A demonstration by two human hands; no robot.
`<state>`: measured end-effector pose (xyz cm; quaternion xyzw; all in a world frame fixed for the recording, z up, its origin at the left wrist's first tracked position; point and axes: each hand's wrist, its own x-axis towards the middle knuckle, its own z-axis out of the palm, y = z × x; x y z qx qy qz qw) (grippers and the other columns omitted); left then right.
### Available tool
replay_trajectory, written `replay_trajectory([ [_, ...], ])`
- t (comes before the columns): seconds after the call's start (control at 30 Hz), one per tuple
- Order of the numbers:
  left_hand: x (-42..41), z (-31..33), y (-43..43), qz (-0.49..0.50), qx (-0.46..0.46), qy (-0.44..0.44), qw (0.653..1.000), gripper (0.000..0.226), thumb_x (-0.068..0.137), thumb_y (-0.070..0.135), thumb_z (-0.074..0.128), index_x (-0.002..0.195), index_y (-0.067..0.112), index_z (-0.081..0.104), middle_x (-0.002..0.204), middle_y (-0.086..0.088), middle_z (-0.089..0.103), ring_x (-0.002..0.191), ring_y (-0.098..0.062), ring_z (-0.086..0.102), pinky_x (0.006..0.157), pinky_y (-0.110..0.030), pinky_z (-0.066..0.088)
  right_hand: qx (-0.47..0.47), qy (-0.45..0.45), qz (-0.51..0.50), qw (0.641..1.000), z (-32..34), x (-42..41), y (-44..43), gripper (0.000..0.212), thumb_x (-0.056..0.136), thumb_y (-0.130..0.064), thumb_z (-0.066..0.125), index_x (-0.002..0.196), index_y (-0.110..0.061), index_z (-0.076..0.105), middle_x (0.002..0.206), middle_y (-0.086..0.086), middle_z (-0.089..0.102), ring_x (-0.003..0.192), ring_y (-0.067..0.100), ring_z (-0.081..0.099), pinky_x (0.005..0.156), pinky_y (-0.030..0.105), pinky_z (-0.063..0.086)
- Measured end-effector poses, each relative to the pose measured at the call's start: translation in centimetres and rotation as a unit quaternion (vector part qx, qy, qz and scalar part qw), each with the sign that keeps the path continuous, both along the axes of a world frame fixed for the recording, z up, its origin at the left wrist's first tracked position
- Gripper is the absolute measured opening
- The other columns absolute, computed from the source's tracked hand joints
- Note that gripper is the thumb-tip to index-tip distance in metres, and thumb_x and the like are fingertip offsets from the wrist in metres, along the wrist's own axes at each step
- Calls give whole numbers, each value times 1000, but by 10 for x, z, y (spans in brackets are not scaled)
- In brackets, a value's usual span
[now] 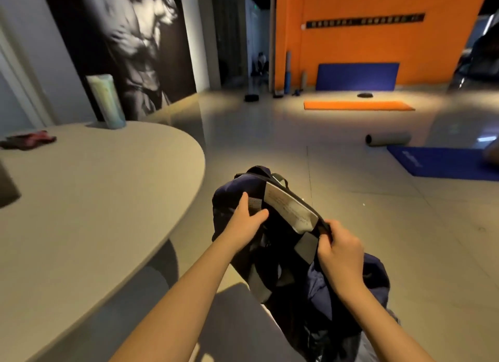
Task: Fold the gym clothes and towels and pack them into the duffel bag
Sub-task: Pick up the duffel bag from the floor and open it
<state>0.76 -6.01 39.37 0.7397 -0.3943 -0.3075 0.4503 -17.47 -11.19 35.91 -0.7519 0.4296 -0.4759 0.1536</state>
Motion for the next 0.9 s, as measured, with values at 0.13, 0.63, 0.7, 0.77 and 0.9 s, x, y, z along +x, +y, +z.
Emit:
replay_trajectory([
  [0.13,0,50,40,-15,-31,-111,993,84,94,37,55,152,28,-5,159,2,7,145,-25,14,114,-45,22,-21,-34,4,999,67,3,14,15,83,4,51,88,-1,64,62,7,54,53,20,42,46,27,28],
  [0.63,23,177,97,-87,-51,-214,972,77,91,61,40,151,34,1,160,6,-7,147,-19,-2,116,-45,11,-122,-137,-18,983,270,30,32,21,69,-19,36,70,-7,54,65,10,51,64,30,44,61,31,27],
  [0.7,33,185,100,-87,-65,-213,971,78,91,59,42,151,33,1,160,5,-7,147,-18,-1,116,-43,11,-127,-167,-1,978,286,47,37,29,70,-20,37,77,-5,60,69,8,53,66,28,44,59,30,22],
  [0.77,46,192,101,-71,-82,-207,972,79,91,58,45,152,32,0,160,7,-9,147,-17,-1,116,-40,12,-128,-193,18,973,298,69,44,25,72,-19,38,78,-7,60,70,6,52,65,25,42,57,30,18],
  [0.9,90,188,106,4,-58,-251,966,69,95,56,38,151,32,7,160,8,-7,146,-21,5,118,-48,13,-81,-215,60,971,293,133,52,16,81,-9,46,81,-4,61,70,7,52,67,28,44,61,29,23],
])
